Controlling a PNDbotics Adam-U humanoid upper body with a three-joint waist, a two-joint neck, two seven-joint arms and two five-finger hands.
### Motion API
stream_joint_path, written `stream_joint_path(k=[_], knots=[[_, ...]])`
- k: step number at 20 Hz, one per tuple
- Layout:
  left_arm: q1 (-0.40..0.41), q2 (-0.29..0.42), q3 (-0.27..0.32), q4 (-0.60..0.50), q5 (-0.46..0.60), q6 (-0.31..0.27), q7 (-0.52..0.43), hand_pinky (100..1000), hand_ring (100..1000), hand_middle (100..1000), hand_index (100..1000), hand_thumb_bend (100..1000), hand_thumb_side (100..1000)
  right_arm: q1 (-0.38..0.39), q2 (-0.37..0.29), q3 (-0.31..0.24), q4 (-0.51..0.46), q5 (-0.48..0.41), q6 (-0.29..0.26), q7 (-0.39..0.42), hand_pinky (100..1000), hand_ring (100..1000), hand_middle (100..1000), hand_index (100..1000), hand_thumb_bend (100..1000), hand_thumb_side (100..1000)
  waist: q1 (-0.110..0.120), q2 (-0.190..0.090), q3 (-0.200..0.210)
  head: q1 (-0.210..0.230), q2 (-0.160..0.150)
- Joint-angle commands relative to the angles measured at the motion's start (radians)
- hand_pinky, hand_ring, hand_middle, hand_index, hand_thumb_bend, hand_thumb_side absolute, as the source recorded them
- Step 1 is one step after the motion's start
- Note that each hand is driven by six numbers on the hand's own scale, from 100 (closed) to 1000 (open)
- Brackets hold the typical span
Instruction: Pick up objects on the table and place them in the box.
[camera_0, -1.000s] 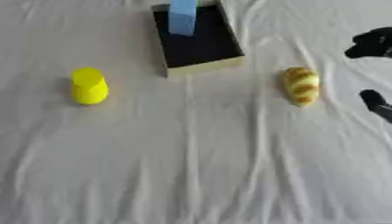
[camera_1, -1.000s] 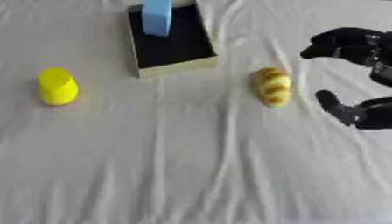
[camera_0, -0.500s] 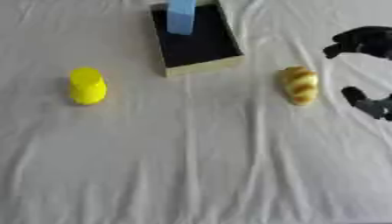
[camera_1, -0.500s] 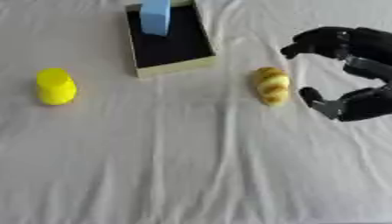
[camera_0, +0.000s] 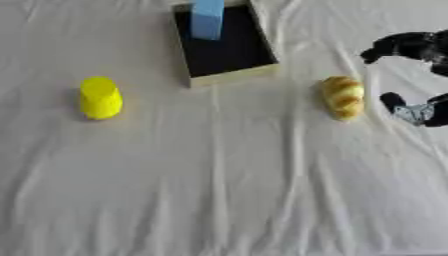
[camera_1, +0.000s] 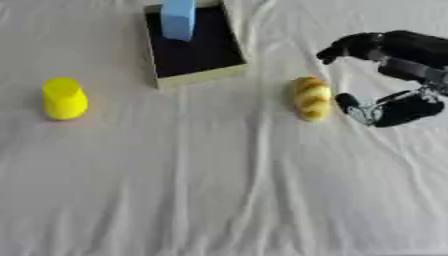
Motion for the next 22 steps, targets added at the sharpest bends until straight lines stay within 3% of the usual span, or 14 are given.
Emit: stream_joint_path(k=[1,4,8,14,22], knots=[[-0.016,0.012,0.000,-0.018,0.005,-0.001,-0.006,775,758,730,897,100,380,-0.028,-0.005,0.003,0.046,0.024,-0.014,0.021,1000,983,827,956,100,242,0.002,-0.018,0.002,-0.005,0.000],[-0.017,0.010,-0.001,-0.018,0.007,-0.001,-0.007,775,758,730,897,100,380,-0.044,0.010,0.009,0.082,0.037,-0.029,0.033,1000,983,825,958,100,257,0.002,-0.016,0.004,-0.006,0.004],[-0.019,0.009,-0.003,-0.018,0.009,-0.002,-0.010,775,758,730,898,100,380,-0.058,0.024,0.014,0.111,0.039,-0.041,0.059,1000,983,825,967,100,343,0.002,-0.014,0.006,-0.009,0.008],[-0.021,0.006,-0.008,-0.018,0.015,-0.003,-0.016,775,758,730,898,100,382,-0.091,0.047,0.021,0.143,0.068,-0.059,0.065,1000,978,826,965,100,325,0.003,-0.013,0.009,-0.012,0.011],[-0.027,0.002,-0.010,-0.018,0.021,-0.008,-0.021,775,758,731,899,100,381,-0.118,0.078,0.049,0.227,0.152,-0.089,0.056,1000,979,842,963,100,368,0.002,-0.010,0.017,-0.013,0.009]])
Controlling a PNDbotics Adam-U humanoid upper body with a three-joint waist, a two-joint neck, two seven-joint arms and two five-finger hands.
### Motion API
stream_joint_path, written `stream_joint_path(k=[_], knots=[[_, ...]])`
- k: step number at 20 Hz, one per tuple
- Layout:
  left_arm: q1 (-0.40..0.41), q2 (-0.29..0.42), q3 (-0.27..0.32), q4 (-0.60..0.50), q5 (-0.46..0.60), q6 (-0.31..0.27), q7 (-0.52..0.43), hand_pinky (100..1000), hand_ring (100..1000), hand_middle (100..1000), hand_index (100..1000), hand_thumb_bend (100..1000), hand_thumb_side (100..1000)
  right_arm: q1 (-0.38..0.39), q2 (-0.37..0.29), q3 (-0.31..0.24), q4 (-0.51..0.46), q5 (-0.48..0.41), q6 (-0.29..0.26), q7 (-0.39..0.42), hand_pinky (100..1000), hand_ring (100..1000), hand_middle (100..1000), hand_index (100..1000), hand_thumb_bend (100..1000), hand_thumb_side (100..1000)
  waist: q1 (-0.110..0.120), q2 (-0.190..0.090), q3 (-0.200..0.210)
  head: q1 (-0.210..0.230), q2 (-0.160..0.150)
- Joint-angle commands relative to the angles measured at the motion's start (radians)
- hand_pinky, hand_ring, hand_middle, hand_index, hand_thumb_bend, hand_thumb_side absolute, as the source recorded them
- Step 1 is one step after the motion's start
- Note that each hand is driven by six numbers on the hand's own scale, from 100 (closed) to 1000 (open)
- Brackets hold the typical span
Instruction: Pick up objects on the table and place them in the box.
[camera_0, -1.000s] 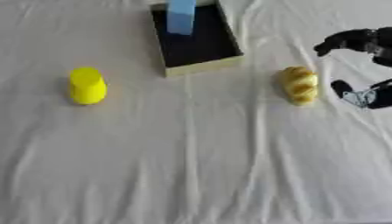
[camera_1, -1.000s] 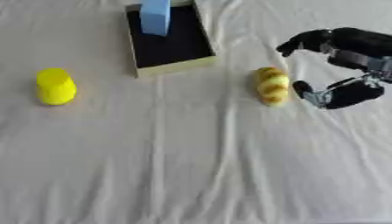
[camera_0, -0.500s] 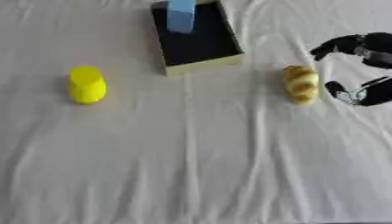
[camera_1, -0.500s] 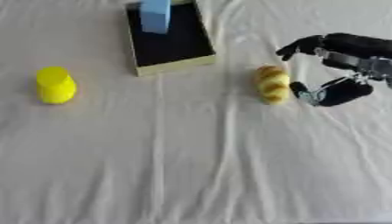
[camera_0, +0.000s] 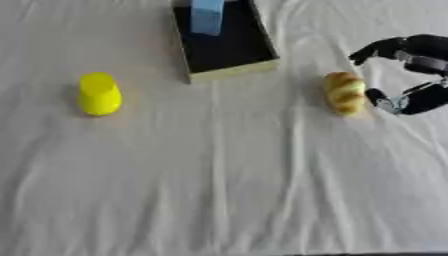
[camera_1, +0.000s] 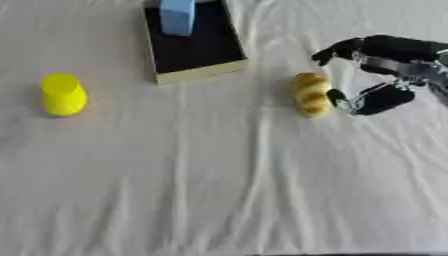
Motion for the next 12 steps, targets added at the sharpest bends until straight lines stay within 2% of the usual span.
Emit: stream_joint_path(k=[1,12], knots=[[-0.017,0.010,0.000,-0.018,0.003,-0.004,-0.003,775,758,731,899,100,381,-0.018,-0.015,-0.001,0.031,0.038,-0.016,-0.002,1000,979,842,963,100,371,0.001,-0.016,0.001,-0.002,0.000],[-0.020,0.008,-0.004,-0.018,0.010,-0.004,-0.009,774,759,731,899,100,386,-0.042,0.023,0.008,0.100,0.067,-0.037,0.008,1000,972,827,955,100,346,0.005,-0.010,0.004,-0.003,0.001]])
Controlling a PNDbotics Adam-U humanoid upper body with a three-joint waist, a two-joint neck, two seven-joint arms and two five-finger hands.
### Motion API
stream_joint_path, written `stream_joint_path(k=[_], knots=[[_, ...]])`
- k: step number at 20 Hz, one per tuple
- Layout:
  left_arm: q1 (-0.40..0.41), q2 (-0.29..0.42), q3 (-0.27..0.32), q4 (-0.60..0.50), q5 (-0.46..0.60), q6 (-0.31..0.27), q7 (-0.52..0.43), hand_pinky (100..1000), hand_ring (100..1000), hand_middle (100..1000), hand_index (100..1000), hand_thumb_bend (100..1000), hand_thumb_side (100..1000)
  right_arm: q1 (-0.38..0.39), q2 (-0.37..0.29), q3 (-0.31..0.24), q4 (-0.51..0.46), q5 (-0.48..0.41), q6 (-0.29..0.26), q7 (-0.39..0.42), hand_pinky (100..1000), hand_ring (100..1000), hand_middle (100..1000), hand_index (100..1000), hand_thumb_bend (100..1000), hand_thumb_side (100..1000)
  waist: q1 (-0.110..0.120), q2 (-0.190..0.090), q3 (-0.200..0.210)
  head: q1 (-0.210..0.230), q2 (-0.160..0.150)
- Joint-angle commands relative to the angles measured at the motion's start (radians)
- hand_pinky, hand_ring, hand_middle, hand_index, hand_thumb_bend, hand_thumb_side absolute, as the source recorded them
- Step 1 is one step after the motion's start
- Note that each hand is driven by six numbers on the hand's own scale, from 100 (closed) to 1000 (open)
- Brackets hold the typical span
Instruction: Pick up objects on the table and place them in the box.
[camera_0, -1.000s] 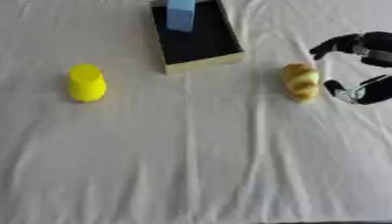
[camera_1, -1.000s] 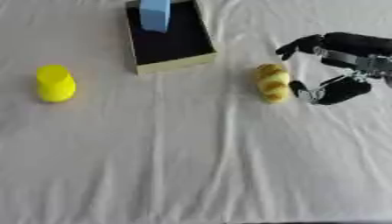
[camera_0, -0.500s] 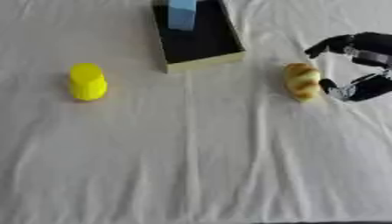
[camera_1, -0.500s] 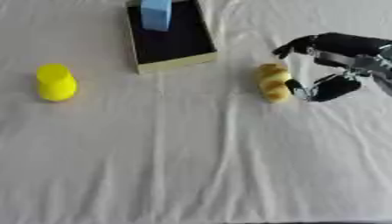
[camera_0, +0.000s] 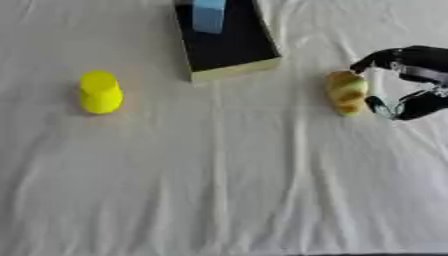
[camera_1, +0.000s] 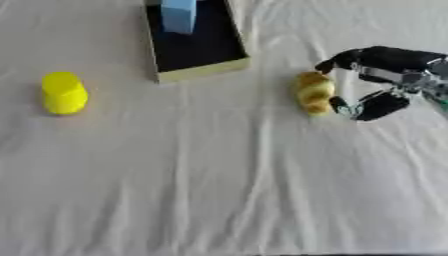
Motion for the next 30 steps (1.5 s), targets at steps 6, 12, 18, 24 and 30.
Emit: stream_joint_path(k=[6,12,18,24,30], knots=[[-0.016,0.008,-0.003,-0.018,0.007,-0.001,-0.009,774,759,732,900,100,389,-0.027,0.003,0.002,0.021,-0.001,0.001,0.008,1000,950,711,883,100,313,0.004,-0.013,0.003,-0.006,0.004],[-0.018,0.008,-0.005,-0.018,0.009,-0.001,-0.013,775,759,732,900,100,390,-0.030,0.010,0.001,0.023,-0.031,0.025,-0.012,983,869,447,659,100,331,0.005,-0.012,0.003,-0.010,0.006],[-0.022,0.006,-0.006,-0.018,0.011,-0.002,-0.017,774,759,732,899,100,391,-0.044,0.026,0.000,0.071,-0.018,0.058,-0.092,876,725,287,514,100,314,0.005,-0.012,0.006,-0.012,0.005],[-0.025,0.005,-0.011,-0.018,0.014,-0.003,-0.022,774,758,731,899,100,391,-0.049,0.035,0.005,0.083,-0.004,0.026,-0.268,829,648,195,417,100,279,0.004,-0.014,0.007,-0.011,0.004],[-0.022,0.007,-0.011,-0.018,0.015,-0.002,-0.025,774,758,731,900,100,388,-0.039,0.021,-0.005,0.050,-0.027,-0.024,-0.337,820,644,184,408,100,253,0.001,-0.021,0.002,-0.008,0.008]])
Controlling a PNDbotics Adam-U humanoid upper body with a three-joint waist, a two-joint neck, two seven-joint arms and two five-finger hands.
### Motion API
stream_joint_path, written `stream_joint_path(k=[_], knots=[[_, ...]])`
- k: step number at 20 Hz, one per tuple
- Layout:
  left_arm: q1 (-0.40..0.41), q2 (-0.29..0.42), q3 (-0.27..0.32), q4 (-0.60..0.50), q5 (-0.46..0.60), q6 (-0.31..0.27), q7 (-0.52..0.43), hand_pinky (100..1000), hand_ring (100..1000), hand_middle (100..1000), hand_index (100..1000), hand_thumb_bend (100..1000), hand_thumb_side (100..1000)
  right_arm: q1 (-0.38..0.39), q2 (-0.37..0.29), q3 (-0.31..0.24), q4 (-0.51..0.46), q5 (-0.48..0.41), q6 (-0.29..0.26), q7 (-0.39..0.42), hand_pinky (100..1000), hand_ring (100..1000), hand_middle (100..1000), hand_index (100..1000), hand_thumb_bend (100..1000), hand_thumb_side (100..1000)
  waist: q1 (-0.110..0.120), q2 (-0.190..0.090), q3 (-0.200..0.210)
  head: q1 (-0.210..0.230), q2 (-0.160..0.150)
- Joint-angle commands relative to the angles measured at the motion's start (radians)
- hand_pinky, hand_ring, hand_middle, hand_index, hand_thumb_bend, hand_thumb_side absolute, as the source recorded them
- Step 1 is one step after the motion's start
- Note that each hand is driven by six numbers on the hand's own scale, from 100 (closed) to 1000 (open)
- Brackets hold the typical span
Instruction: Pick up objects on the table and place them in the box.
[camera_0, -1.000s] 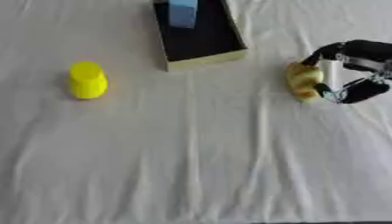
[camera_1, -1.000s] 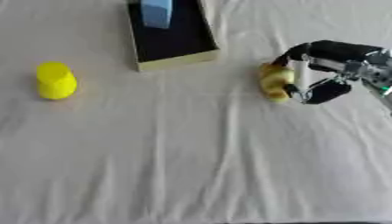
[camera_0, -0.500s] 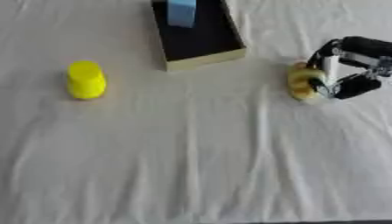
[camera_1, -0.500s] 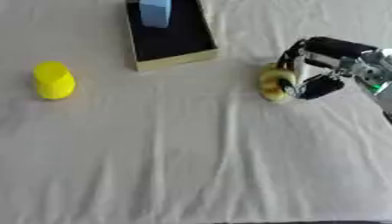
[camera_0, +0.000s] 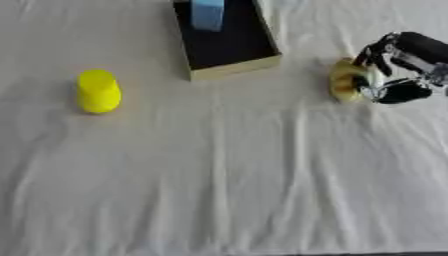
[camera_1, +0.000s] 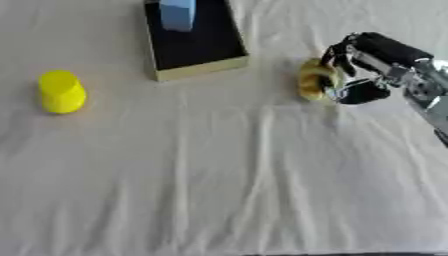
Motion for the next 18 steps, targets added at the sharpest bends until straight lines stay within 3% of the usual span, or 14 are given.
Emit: stream_joint_path(k=[1,9,13,18], knots=[[-0.008,0.016,0.001,-0.018,0.005,-0.001,-0.006,774,758,731,900,100,387,-0.003,-0.042,-0.025,-0.041,-0.018,-0.025,-0.034,819,644,183,410,100,250,0.000,-0.027,-0.003,0.002,0.008],[-0.005,0.018,0.001,-0.018,0.005,-0.001,-0.008,773,757,729,900,100,387,-0.009,-0.081,-0.049,-0.126,-0.073,-0.045,-0.067,817,644,178,415,100,231,-0.001,-0.029,-0.005,0.002,0.007],[-0.009,0.018,-0.002,-0.018,0.006,-0.002,-0.009,773,756,729,900,100,382,-0.112,-0.075,-0.029,-0.156,-0.105,-0.064,-0.056,812,645,184,425,100,214,-0.004,-0.029,0.003,-0.016,-0.001],[-0.036,0.007,-0.012,-0.018,0.013,-0.009,-0.016,773,756,729,899,100,382,-0.249,-0.006,-0.002,-0.079,-0.106,-0.077,-0.010,822,648,191,433,100,208,-0.012,-0.010,0.043,-0.053,-0.028]])
